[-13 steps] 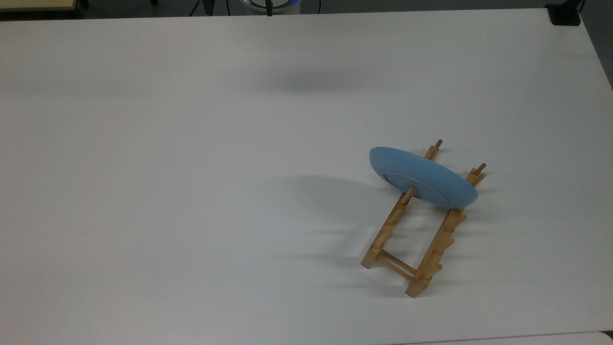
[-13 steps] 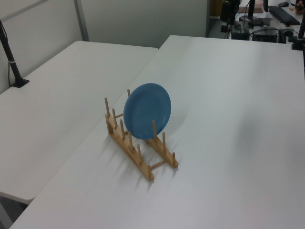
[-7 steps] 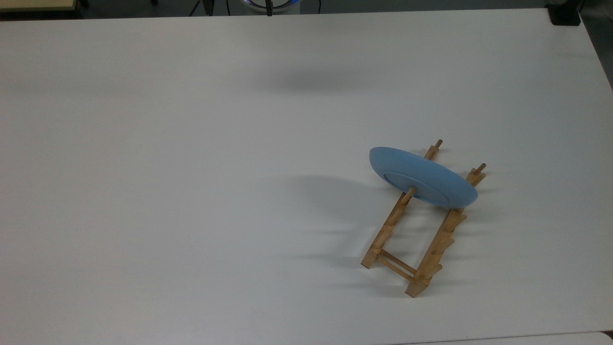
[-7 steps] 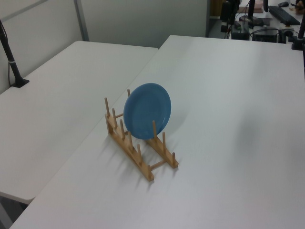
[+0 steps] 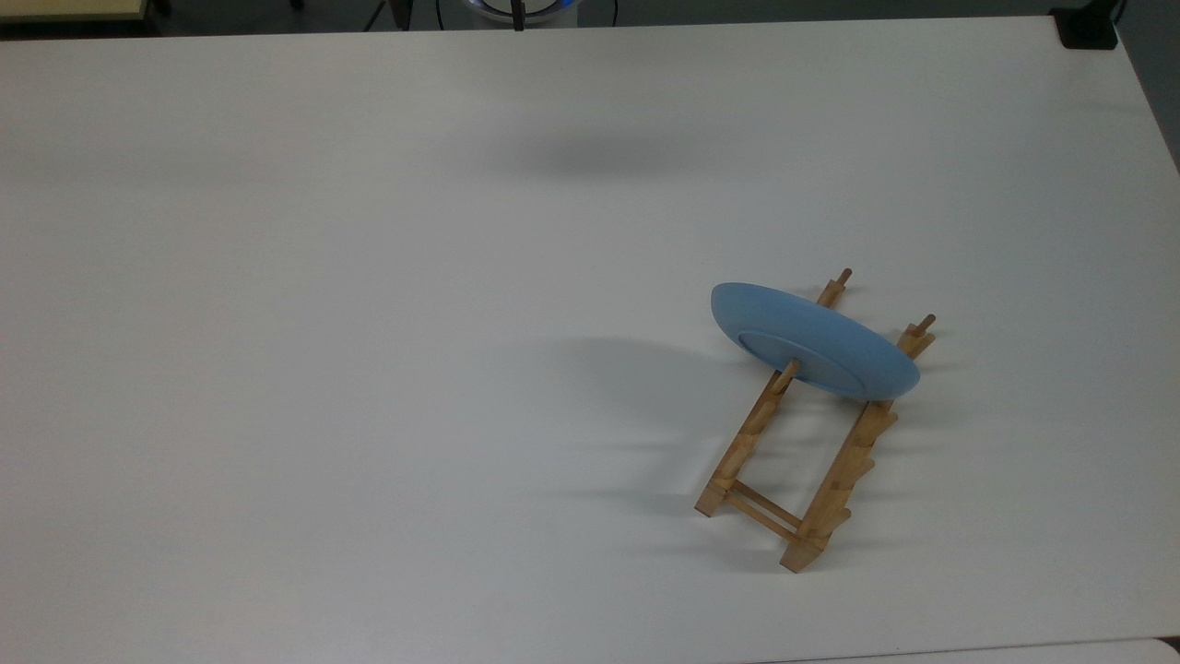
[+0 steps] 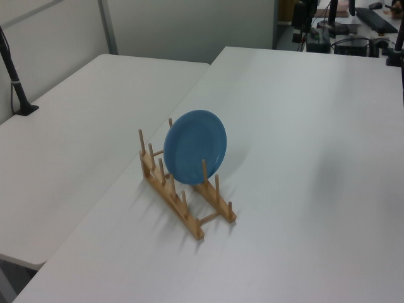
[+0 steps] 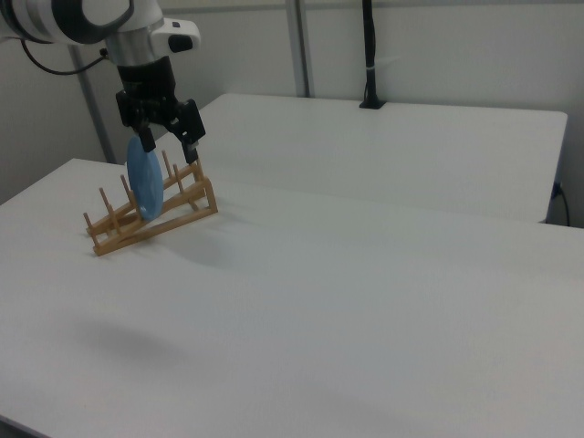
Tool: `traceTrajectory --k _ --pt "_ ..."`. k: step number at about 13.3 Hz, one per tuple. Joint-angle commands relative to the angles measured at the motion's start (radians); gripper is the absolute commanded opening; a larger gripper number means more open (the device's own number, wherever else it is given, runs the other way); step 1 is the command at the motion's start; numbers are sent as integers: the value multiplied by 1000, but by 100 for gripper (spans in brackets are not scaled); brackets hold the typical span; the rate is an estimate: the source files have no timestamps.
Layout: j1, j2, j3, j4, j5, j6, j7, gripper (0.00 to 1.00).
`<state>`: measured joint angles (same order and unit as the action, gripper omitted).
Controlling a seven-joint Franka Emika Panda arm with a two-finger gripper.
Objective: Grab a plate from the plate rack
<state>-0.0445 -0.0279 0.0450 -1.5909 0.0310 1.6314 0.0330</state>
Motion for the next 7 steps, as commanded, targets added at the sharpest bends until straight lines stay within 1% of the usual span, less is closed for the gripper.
traceTrajectory --k 1,3,7 --pt "14 -13 -8 -12 20 13 15 100" --pt "14 -13 -7 -14 17 13 7 100" --pt "12 -13 -4 -17 12 4 -112 100"
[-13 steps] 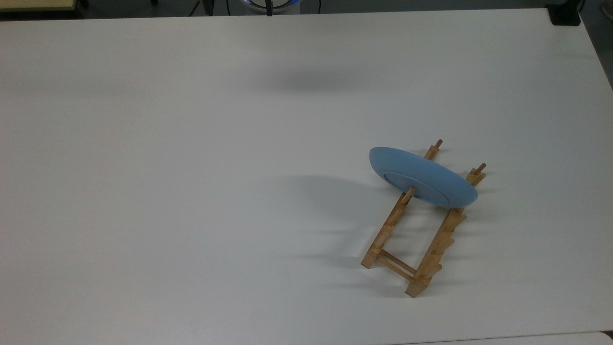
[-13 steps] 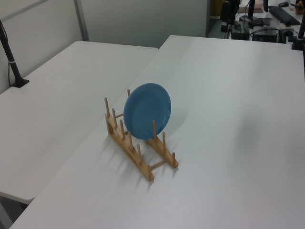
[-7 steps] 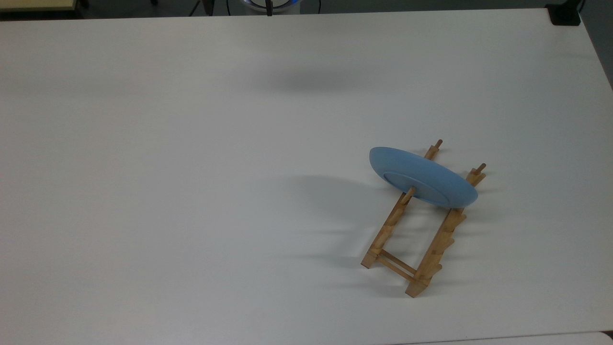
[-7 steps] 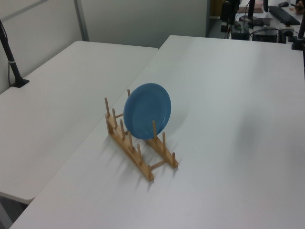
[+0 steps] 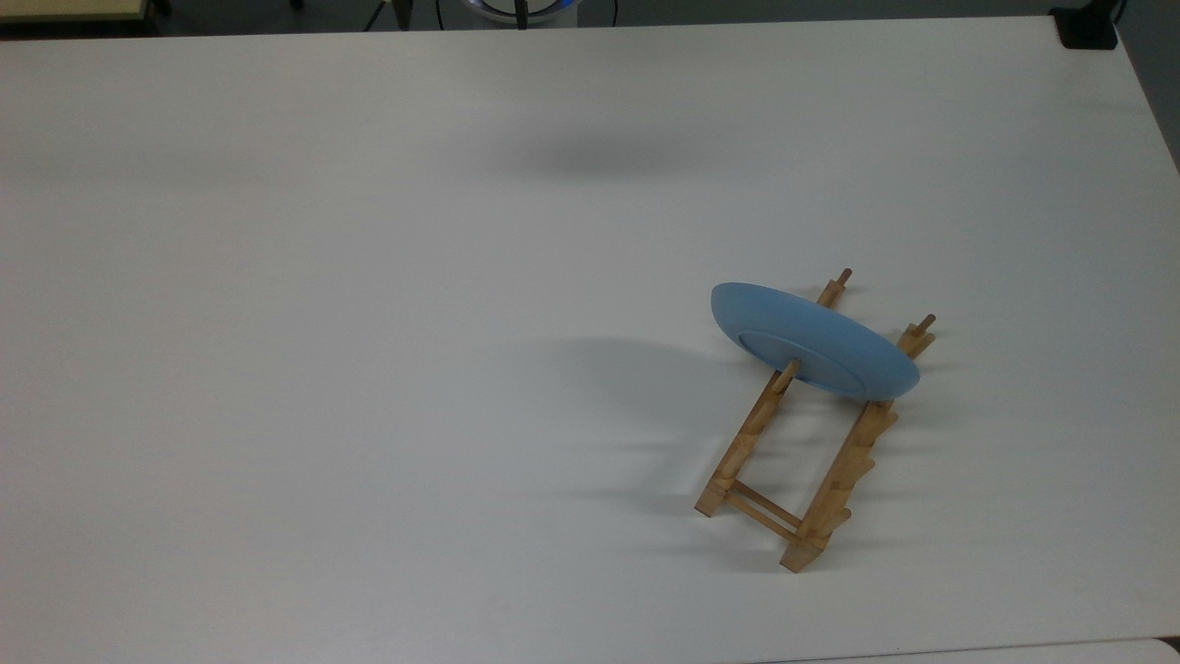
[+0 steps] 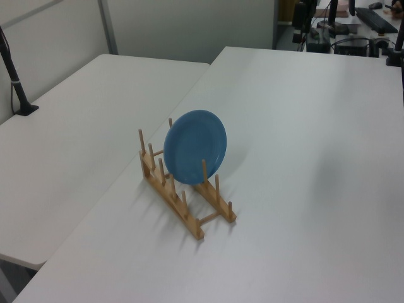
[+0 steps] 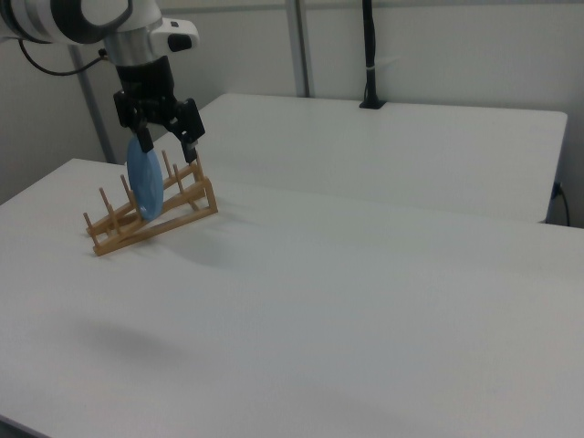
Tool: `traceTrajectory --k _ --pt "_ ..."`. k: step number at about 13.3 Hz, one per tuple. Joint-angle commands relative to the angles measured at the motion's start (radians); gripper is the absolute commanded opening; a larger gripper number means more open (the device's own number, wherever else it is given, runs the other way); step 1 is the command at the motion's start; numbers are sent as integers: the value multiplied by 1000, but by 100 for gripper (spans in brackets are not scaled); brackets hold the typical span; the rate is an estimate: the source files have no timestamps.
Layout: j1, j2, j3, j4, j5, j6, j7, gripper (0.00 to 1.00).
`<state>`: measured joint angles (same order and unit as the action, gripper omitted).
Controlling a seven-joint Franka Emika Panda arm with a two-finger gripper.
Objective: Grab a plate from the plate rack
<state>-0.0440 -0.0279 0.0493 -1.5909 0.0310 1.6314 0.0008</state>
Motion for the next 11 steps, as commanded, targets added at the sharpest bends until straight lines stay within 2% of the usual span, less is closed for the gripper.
traceTrajectory --k 1,3,5,6,7,9,11 --pt "12 -10 -8 -17 9 4 -125 100" --pt "13 -3 -3 -21 -6 4 -267 100" --pt "27 25 4 -9 -11 16 -292 100" --pt "64 45 4 12 -22 33 -289 100" --pt "90 63 4 29 -40 45 -277 100" --pt "162 97 6 32 -132 211 -170 100" --pt "200 123 6 35 -131 321 -63 100"
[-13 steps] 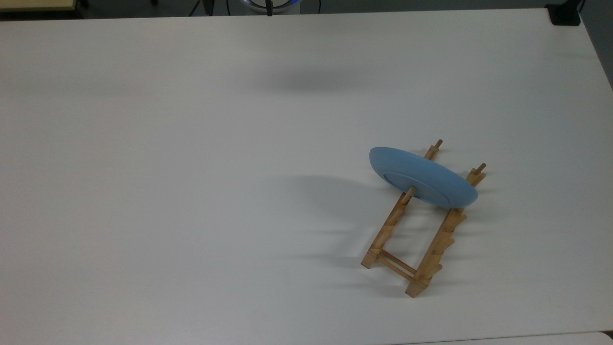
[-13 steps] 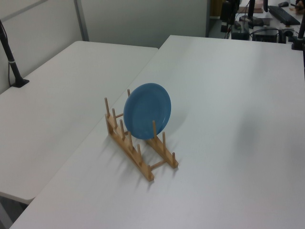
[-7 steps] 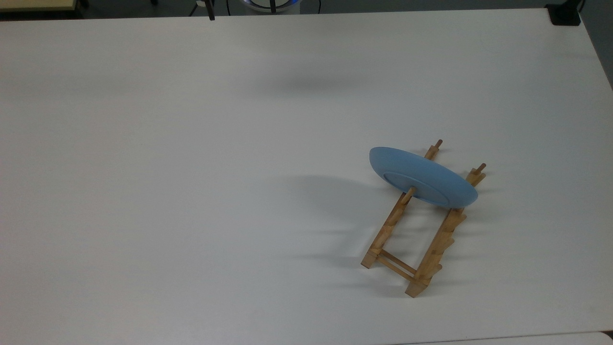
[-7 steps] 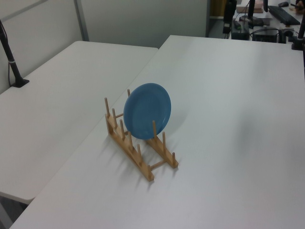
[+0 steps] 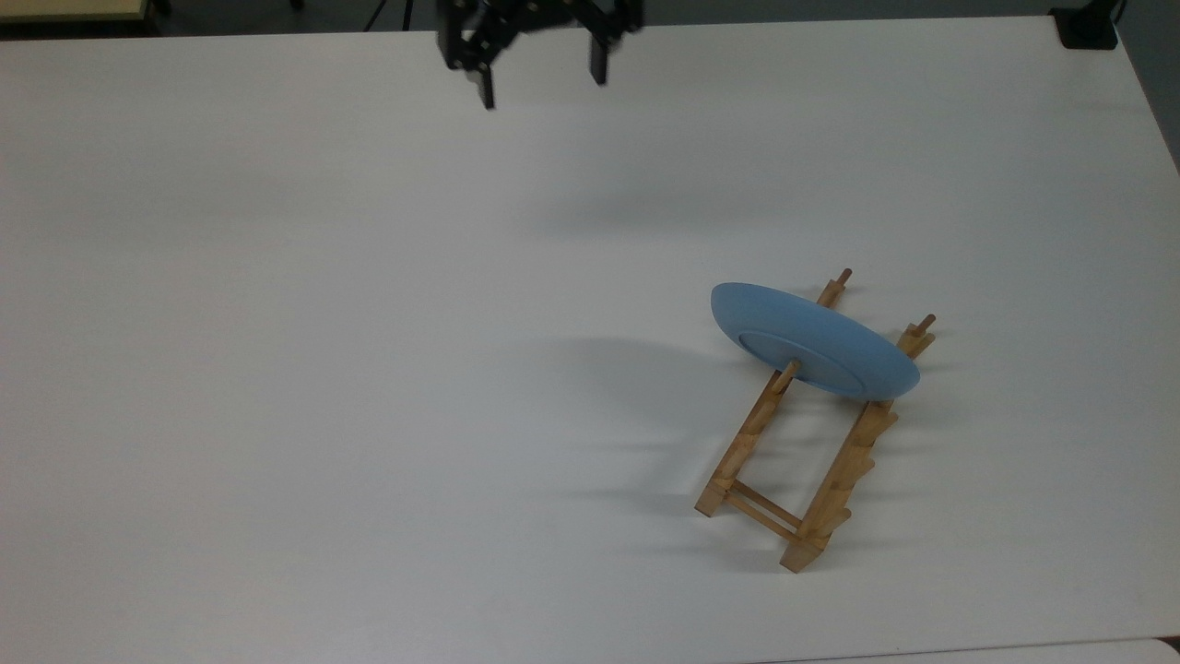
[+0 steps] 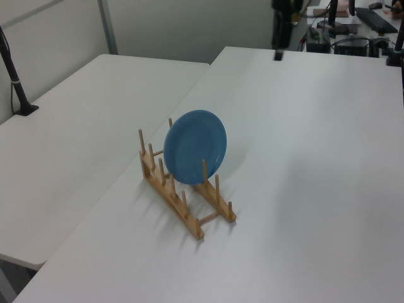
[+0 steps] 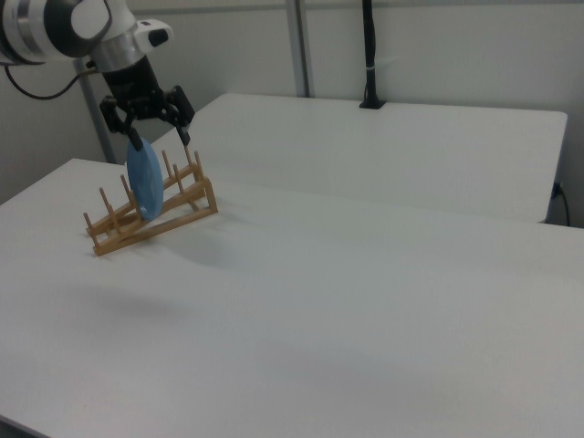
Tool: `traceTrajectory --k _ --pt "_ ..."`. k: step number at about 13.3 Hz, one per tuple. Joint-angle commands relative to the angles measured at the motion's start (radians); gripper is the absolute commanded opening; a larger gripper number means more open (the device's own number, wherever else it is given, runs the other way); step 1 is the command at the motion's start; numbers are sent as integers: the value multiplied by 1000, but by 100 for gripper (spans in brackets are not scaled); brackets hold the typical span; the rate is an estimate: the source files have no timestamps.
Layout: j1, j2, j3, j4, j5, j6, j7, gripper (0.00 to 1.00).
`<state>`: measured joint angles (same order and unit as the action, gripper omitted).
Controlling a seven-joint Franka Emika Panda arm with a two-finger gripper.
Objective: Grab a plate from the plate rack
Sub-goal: 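Move the open gripper over the blue plate's rim in the rack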
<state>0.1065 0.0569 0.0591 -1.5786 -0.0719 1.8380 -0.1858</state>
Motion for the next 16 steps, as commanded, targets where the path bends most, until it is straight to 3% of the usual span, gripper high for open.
traceTrajectory --k 1,3,6,7,9,12,16 --pt "68 46 -4 23 -43 154 175 100" --pt "123 76 -2 23 -93 274 253 100" --pt "191 121 1 22 -256 397 502 100" --pt "205 147 2 22 -329 433 602 100" --pt "240 191 14 20 -547 492 782 96" --pt "243 231 37 22 -650 497 850 96" --pt "243 273 70 22 -707 500 887 92"
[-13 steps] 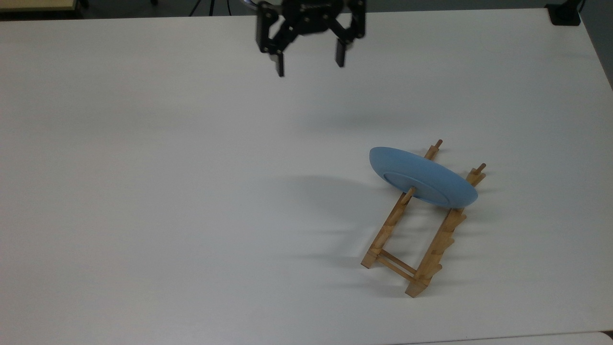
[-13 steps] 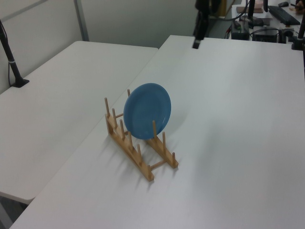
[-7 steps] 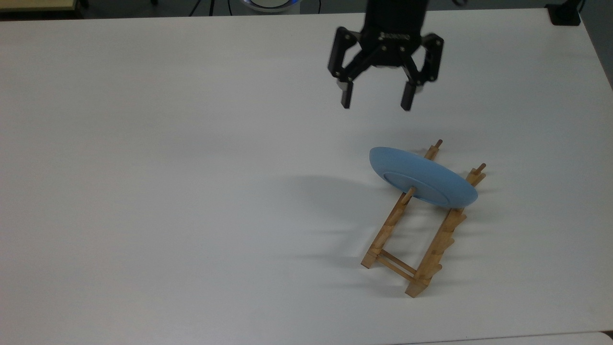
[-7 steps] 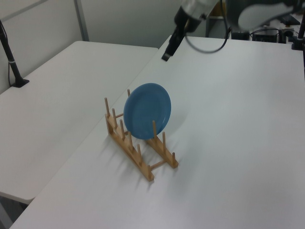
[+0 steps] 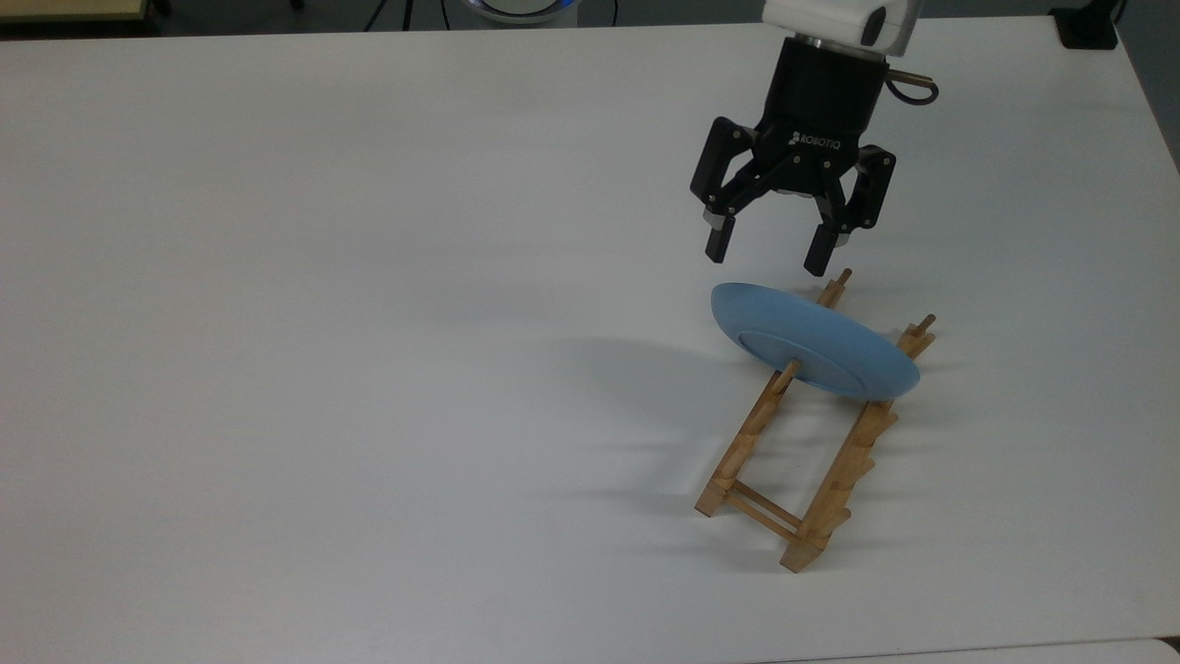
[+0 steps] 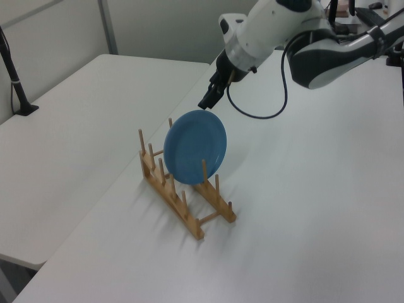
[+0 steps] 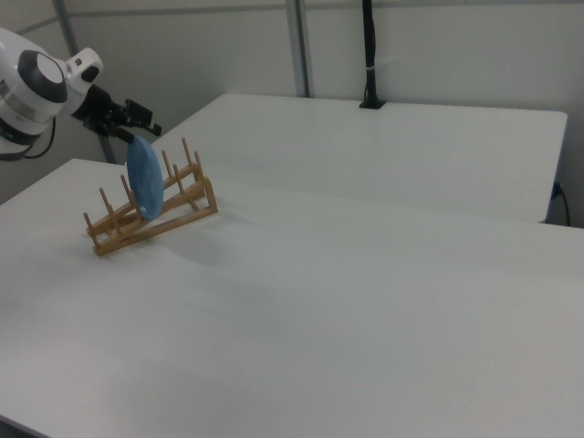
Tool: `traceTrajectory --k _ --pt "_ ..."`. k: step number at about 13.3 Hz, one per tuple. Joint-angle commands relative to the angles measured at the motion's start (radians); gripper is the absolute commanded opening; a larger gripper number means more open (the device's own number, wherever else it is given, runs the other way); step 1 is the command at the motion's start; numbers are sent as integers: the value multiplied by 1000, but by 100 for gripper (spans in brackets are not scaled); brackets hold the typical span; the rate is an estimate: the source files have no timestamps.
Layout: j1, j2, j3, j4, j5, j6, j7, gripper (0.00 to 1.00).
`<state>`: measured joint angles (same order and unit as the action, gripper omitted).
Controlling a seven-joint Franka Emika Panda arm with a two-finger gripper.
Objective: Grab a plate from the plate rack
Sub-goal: 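Move the open gripper over the blue plate's rim in the rack, then lower the gripper and close it on the blue plate's rim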
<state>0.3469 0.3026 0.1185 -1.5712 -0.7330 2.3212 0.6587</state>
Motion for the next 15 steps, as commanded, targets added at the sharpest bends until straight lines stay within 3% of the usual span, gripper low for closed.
traceTrajectory --k 1,9,12,13,15 --pt "4 32 10 14 -51 23 55 90" --pt "4 82 13 14 -138 43 113 71" --pt "6 90 15 13 -140 43 114 38" --pt "4 90 18 14 -140 43 116 36" --pt "4 90 21 14 -141 43 116 20"
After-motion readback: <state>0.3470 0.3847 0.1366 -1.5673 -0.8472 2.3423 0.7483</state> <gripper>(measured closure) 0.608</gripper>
